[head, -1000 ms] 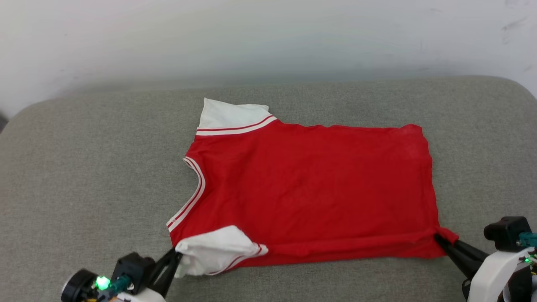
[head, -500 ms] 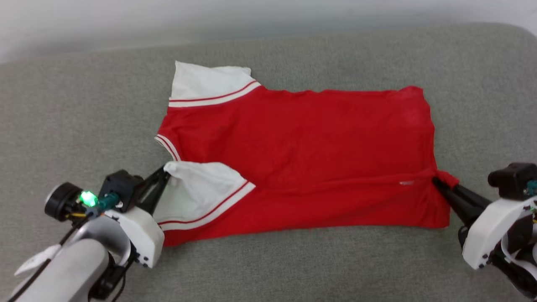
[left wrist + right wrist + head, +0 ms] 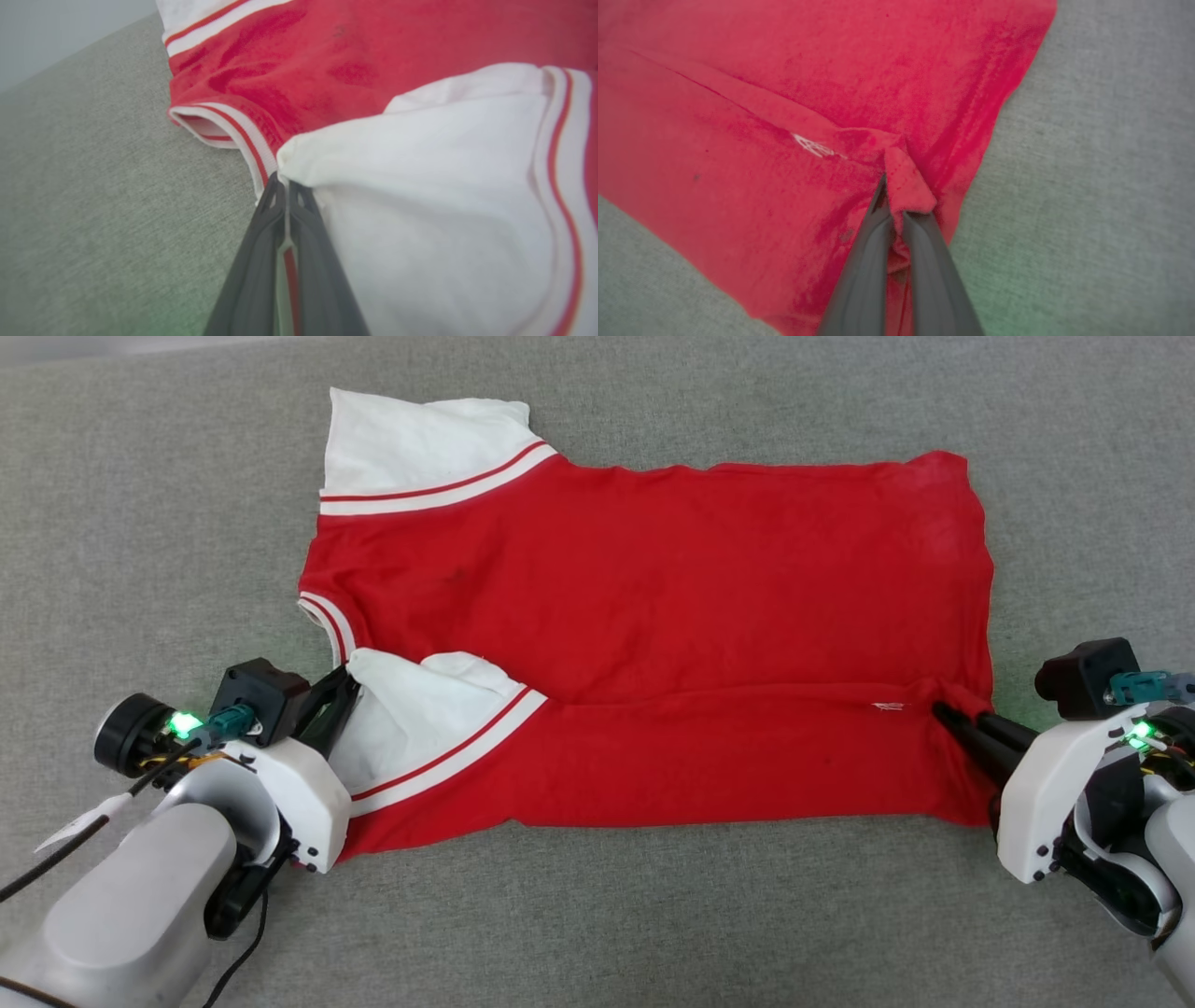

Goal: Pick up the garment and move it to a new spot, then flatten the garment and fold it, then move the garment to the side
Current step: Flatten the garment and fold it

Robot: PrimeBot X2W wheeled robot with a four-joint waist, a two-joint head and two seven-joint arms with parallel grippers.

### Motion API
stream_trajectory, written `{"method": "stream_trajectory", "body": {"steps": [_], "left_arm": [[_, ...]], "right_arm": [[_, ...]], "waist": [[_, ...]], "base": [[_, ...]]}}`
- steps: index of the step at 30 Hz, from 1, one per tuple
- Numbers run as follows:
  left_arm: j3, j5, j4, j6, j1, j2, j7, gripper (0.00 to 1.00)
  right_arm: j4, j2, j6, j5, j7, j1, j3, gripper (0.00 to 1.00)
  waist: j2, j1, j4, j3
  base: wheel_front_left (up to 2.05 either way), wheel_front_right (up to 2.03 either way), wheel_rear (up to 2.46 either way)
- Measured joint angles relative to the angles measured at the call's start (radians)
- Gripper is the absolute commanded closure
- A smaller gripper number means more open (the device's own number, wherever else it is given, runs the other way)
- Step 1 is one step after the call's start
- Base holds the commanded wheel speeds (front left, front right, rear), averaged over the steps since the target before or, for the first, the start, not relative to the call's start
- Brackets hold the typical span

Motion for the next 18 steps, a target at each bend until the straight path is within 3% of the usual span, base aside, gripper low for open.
{"method": "stream_trajectory", "body": {"steps": [5,6,7,8,18], "left_arm": [[-0.008,-0.013,0.098,-0.041,-0.021,-0.044,-0.032,1.0],[-0.012,-0.014,0.114,-0.05,-0.025,-0.049,-0.032,0.09],[-0.015,-0.009,0.124,-0.05,-0.028,-0.051,-0.034,0.0],[-0.015,-0.007,0.131,-0.051,-0.031,-0.054,-0.037,0.0],[-0.013,-0.022,0.035,-0.078,-0.118,0.028,0.117,0.0]], "right_arm": [[0.033,0.007,0.0,0.034,-0.002,-0.012,0.014,0.96],[0.037,0.008,0.0,0.043,-0.001,-0.011,0.016,0.67],[0.038,0.007,0.0,0.046,-0.002,-0.011,0.018,0.15],[0.039,0.004,0.0,0.046,-0.008,-0.01,0.018,0.0],[-0.024,-0.027,0.0,0.049,-0.031,0.025,-0.024,0.0]], "waist": [[0.0,-0.0001,0.004,-0.02],[0.0,-0.0001,0.005,-0.028],[0.0,0.0,0.006,-0.036],[0.0,0.0,0.008,-0.044],[-0.0001,-0.0001,0.039,-0.124]], "base": [[0.0,0.0,0.0],[0.0,0.0,0.0],[0.0,0.0,0.0],[0.0,0.0,0.0],[0.0,0.0,0.0]]}}
